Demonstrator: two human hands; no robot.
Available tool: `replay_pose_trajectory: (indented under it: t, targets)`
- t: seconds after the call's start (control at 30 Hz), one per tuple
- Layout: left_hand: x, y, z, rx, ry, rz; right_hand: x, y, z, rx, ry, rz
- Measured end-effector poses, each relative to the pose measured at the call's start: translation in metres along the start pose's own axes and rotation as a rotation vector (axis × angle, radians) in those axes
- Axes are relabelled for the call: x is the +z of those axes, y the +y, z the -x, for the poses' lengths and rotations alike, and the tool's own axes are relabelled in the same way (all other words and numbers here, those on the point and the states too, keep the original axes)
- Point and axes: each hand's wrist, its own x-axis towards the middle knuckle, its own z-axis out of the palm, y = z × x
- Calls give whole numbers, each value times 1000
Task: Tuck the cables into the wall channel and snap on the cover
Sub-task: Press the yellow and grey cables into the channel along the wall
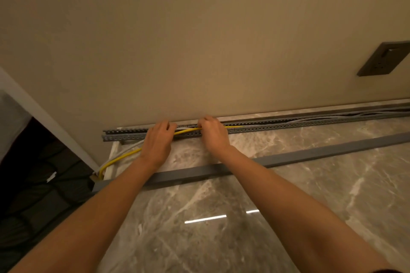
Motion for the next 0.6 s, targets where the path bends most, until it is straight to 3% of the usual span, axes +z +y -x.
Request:
replay_pose_trajectory:
  t: [0.3, 0.6]
  targets:
    - [-7, -23, -12, -38, 34, 174, 3, -7, 2, 29, -21, 57]
    - [-9, -6, -14, 87, 27, -39, -4, 6, -9, 31, -131, -46]
